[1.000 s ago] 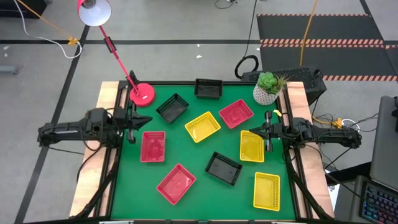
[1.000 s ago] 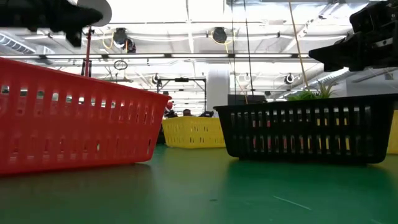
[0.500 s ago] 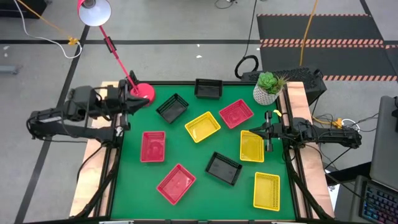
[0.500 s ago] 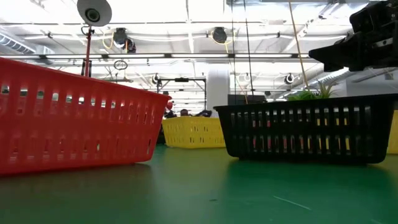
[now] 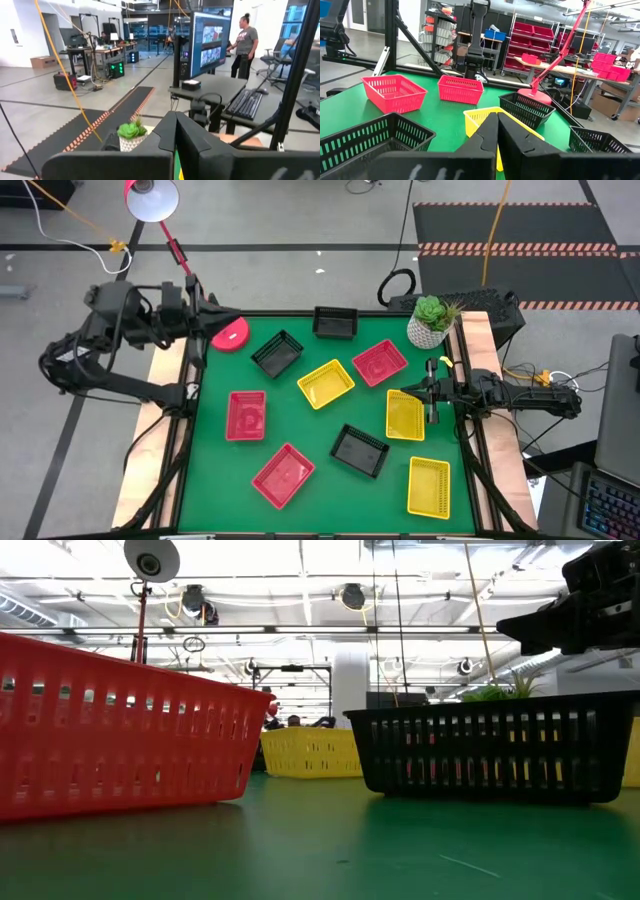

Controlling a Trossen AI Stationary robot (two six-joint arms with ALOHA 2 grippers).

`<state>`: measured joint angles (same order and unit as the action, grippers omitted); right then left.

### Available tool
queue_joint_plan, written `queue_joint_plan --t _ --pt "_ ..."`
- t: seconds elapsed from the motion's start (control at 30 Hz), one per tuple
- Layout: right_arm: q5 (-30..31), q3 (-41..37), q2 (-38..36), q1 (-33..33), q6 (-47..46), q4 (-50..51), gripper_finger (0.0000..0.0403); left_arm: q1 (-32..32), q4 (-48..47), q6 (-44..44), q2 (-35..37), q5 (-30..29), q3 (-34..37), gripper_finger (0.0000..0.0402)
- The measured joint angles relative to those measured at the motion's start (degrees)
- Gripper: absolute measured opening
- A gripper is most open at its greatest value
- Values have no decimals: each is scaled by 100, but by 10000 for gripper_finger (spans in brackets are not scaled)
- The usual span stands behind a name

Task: Stack baskets by color
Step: Stack the middle black bin on the top black bin

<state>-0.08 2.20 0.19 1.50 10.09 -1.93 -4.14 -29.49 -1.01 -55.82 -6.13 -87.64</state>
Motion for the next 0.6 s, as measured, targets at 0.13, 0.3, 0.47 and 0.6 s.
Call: queue_joint_plan --t 0.13,0.3,0.47,0.6 --pt "0 0 -2 2 0 0 0 0 -98 0 -287 0 -431 5" --pt "0 1 0 2 0 0 0 0 -20 85 -602 0 -633 13" --pt "0 2 0 2 0 0 0 0 -41 111 -854 0 -648 4" --pt "2 1 0 2 0 -2 0 0 -49 111 -1033 0 -648 9"
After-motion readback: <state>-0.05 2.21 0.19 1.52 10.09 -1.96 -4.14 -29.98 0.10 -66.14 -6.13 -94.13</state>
